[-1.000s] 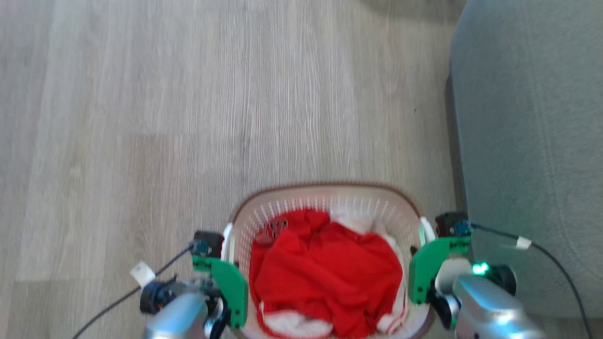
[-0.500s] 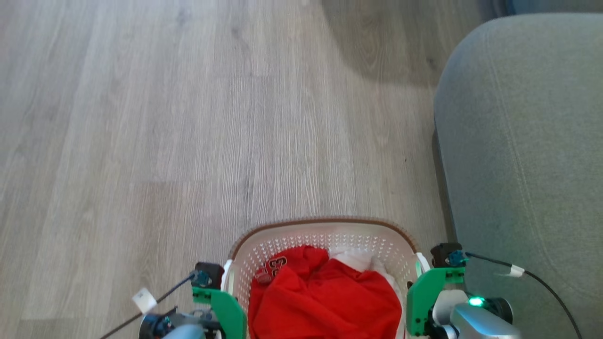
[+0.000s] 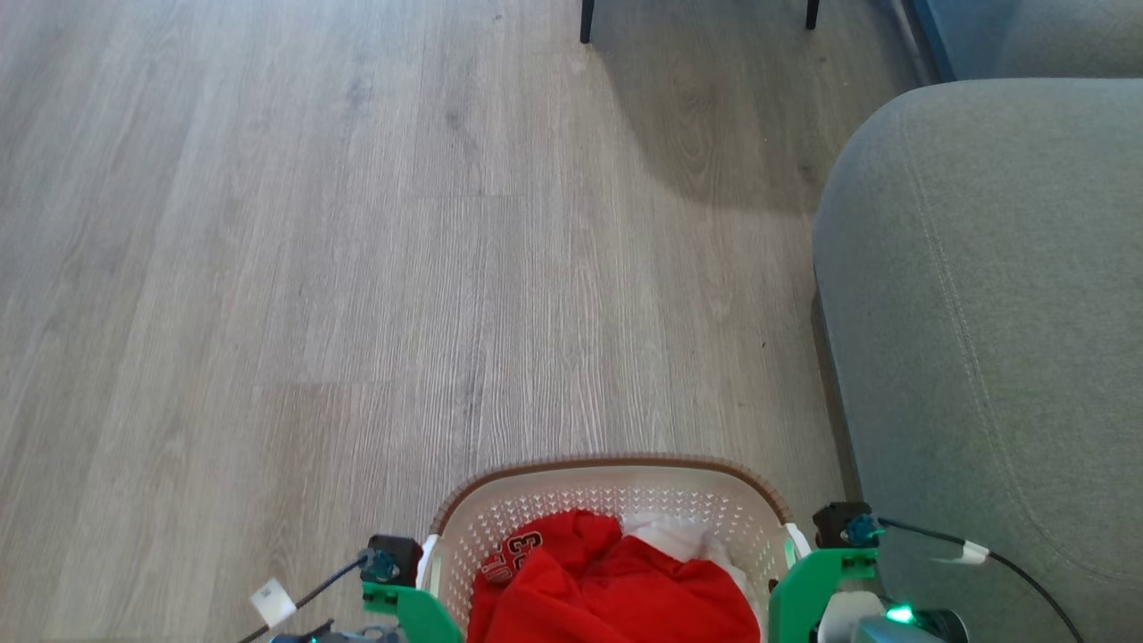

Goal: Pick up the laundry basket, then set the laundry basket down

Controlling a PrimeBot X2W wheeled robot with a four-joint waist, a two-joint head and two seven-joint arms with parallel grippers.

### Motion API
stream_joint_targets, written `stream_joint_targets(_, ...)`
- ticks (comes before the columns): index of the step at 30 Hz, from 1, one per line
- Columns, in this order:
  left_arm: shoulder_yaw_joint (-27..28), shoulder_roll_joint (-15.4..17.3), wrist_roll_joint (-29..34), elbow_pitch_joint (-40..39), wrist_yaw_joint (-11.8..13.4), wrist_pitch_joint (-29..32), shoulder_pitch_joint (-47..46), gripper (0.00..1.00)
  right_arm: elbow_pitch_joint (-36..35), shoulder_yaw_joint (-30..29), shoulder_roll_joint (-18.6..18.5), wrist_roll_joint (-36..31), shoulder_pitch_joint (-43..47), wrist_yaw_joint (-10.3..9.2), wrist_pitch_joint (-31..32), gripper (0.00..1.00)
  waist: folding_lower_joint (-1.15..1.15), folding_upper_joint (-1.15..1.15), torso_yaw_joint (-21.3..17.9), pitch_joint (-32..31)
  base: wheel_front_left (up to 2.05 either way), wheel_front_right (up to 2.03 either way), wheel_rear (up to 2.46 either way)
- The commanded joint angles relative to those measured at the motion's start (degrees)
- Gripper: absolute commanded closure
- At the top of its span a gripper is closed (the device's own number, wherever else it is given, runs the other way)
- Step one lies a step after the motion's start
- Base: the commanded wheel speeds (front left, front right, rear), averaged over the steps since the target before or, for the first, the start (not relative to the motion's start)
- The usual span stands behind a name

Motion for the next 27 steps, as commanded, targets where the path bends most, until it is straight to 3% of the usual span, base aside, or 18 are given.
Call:
stream_joint_targets(1,0.46,1.5,-0.07,-0.15,0.16,-0.55,-1.35,1.0,-0.65,1.77,-0.28,0.47,-0.21,0.08,-0.95,1.0,0.01,0.0,-0.05,-0.37,0.0,0.0,0.0)
stream_joint_targets(27,-1.89,1.5,-1.95,1.02,0.14,-0.65,-1.4,1.0,0.18,8.73,-0.28,7.45,-1.36,0.08,-2.86,1.0,0.01,0.0,-0.54,-0.95,0.0,0.0,0.0)
